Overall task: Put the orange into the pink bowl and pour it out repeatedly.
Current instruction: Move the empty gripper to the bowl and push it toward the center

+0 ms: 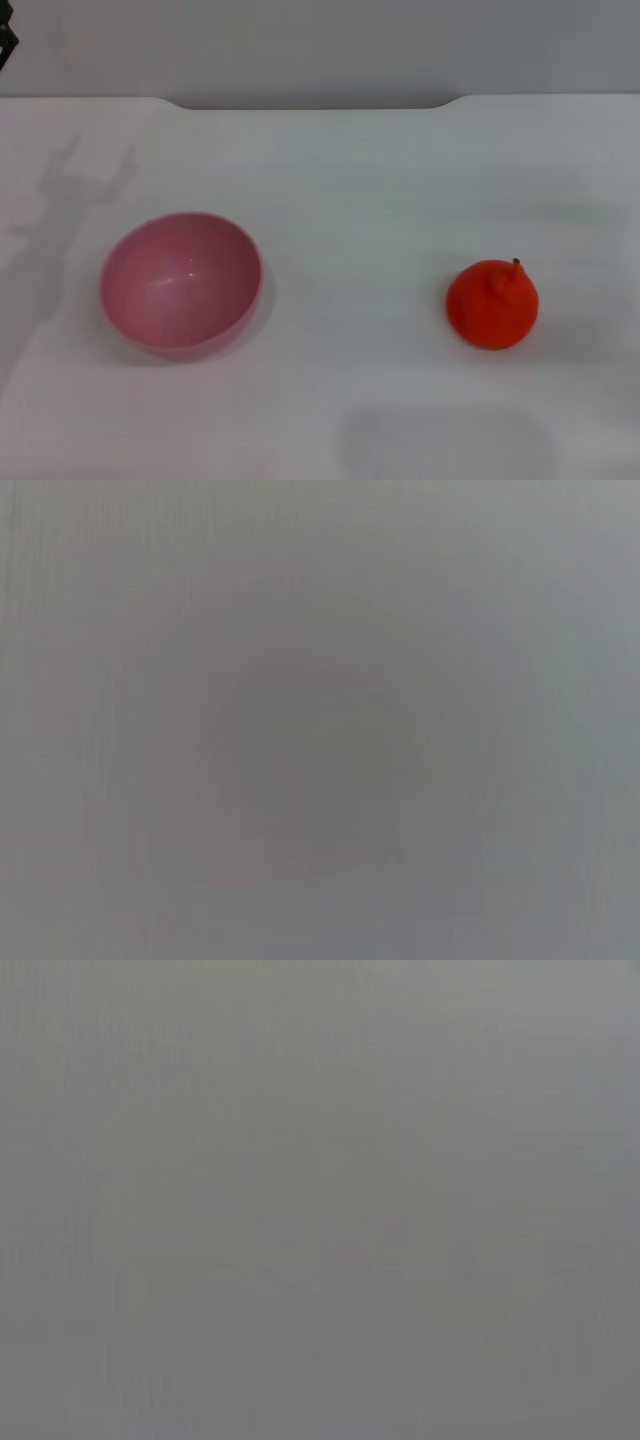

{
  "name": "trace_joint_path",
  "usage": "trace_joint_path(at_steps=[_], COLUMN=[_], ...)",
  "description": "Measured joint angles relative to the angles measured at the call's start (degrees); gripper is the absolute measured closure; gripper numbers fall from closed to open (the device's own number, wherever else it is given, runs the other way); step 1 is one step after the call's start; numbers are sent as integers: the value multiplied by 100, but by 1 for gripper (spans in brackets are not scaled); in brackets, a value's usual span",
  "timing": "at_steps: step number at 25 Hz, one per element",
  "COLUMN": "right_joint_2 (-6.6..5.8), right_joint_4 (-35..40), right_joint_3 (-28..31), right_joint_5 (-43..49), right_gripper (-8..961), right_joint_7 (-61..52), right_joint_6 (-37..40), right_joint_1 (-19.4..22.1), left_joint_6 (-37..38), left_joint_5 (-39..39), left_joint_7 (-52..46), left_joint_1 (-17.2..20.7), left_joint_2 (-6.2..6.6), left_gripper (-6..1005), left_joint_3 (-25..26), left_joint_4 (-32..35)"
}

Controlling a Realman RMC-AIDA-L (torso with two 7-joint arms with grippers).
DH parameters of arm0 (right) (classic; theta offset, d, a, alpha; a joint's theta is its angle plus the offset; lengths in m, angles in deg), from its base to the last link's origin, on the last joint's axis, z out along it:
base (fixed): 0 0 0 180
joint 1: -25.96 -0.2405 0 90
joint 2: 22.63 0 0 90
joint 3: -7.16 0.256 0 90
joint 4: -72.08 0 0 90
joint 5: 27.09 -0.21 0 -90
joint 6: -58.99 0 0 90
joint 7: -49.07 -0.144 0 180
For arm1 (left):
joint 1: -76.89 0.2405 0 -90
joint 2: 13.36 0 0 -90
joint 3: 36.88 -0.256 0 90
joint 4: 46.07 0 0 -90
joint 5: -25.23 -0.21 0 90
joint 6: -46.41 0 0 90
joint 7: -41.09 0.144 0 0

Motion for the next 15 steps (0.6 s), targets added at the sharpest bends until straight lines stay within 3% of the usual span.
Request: trace_joint_path(at_steps=[15], right_joint_2=[0], right_joint_4=[-53], right_joint_3=[0], right_joint_5=[4], right_gripper=[306], right_joint_7=[-143], right_joint_6=[0], right_joint_1=[-50], left_joint_6=[-8], left_joint_5=[-2], left_joint_7=[0], left_joint_1=[-4], left_joint_2=[-18], left_gripper=[191], left_joint_3=[-4], left_joint_4=[-12])
